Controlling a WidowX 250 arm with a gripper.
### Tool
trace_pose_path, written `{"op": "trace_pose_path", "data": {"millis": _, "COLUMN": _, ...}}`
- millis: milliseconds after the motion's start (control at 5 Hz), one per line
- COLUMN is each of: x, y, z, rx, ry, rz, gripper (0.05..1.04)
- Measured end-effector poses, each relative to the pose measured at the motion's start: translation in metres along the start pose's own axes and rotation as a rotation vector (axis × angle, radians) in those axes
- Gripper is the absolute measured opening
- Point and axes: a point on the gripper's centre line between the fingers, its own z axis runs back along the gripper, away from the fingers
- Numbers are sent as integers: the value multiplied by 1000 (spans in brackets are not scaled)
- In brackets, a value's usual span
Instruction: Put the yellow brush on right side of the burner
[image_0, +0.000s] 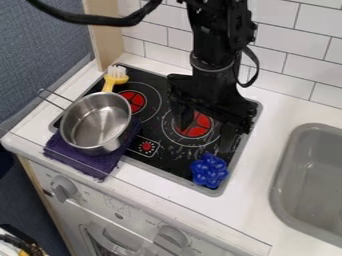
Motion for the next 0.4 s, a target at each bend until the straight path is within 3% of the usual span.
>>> {"op": "trace_pose_path", "data": {"millis": 200, "x": -2, "y": 0, "z": -5, "rx": 1, "ry": 20, "rz": -2, "gripper": 1001}}
{"op": "trace_pose_path", "data": {"millis": 400, "x": 7, "y": 25, "z": -1, "rx": 6, "ry": -1, "rz": 67, "gripper": 1001}}
